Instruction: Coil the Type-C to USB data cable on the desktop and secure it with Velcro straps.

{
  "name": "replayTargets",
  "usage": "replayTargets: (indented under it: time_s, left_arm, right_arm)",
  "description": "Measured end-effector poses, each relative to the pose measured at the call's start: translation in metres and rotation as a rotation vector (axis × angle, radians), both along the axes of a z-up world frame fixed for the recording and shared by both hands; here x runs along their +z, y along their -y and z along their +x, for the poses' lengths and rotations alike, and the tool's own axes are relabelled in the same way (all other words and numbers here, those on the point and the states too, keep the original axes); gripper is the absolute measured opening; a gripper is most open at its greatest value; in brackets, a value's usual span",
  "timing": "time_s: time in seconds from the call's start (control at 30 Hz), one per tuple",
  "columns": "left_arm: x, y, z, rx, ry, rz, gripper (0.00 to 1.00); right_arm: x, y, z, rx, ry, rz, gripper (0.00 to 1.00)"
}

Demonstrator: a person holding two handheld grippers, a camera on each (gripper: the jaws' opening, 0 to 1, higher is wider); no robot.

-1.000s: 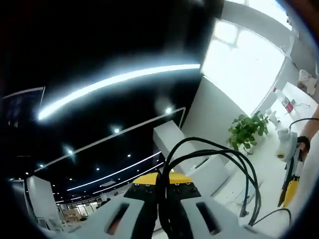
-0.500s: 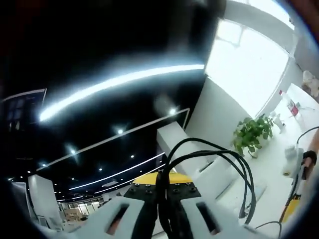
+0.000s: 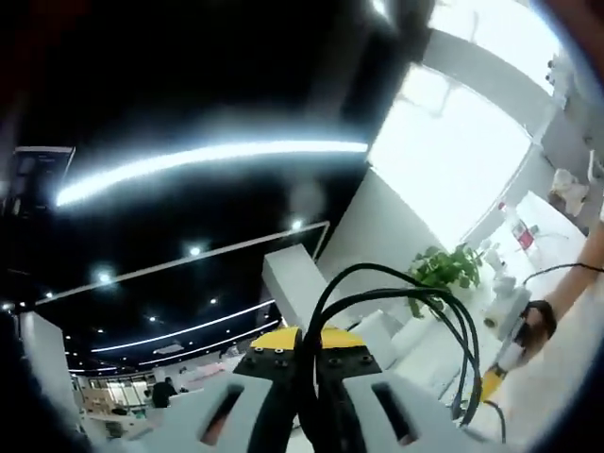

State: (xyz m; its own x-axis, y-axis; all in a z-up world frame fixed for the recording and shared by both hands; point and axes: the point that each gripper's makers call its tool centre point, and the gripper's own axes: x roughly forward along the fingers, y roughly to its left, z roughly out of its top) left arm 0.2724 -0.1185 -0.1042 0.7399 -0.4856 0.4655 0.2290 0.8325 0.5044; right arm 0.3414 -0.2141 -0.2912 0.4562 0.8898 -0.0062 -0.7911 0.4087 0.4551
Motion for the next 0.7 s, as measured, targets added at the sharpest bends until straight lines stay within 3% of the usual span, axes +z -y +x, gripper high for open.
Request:
replayTargets:
  time_s: [0.1,0.3,0.43,0.53,0.7]
  left_arm:
    - [-0.030,0.017,0.000,-0.073,-0.039,0.026,0.07]
    - [-0.064,0.044,0.004,-0.091,-0.050,0.196,0.06]
    - [-0.085,0.056,0.003,-0.081,-0.009,0.347,0.06]
    - [-0.093,0.064,0.003,-0.038,0.029,0.426,0.06]
    - [-0.091,0.059,0.007,0.048,0.085,0.441,0.06]
  right_arm:
    - [0.026,0.019,0.003,-0.092,0.217,-0.049,0.02]
    - [0.057,0.023,-0.015,-0.081,0.415,-0.084,0.02]
    - [0.070,0.025,-0.026,-0.076,0.493,-0.108,0.02]
    - [0.079,0.025,-0.035,-0.051,0.505,-0.083,0.02]
    - [0.081,0.021,-0.043,-0.018,0.510,-0.095,0.02]
